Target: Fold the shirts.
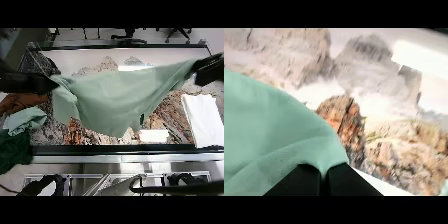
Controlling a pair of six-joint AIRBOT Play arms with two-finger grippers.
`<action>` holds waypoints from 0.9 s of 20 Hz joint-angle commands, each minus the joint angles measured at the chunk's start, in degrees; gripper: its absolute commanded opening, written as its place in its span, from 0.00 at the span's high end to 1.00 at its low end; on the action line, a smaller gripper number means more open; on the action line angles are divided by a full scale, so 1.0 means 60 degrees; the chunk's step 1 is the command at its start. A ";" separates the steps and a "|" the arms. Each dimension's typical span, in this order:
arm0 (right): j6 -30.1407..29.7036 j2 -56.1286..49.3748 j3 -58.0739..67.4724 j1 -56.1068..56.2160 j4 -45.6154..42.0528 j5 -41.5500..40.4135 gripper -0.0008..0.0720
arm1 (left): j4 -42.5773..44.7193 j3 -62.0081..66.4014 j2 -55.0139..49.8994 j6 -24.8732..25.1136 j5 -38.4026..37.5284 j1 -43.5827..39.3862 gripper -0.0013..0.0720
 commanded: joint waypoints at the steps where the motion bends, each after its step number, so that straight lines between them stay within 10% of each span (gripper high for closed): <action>1: 0.0000 -0.0882 -0.2674 -0.0004 0.0368 -0.0987 0.96 | 0.0040 -0.2007 -0.1537 0.0710 0.0994 -0.0605 0.97; 7: 0.0000 -0.3104 -0.3730 -0.0004 0.0357 -0.2517 0.96 | -0.0051 -0.1734 -0.4313 0.0674 0.3399 -0.0510 0.95; 9: 0.0000 -0.3264 -0.3730 -0.0007 0.0353 -0.2951 0.96 | -0.0044 -0.0517 -0.4790 0.0149 0.2714 -0.0277 0.26; 10: -0.0004 -0.3260 -0.3730 -0.0007 0.0353 -0.2994 0.96 | -0.0047 -0.0033 -0.4852 -0.0270 0.2299 -0.0138 0.16; 18: -0.0004 -0.3260 -0.3730 -0.0004 0.0029 -0.2973 0.96 | -0.0047 -0.3377 -0.2463 -0.1894 0.1657 -0.0590 0.16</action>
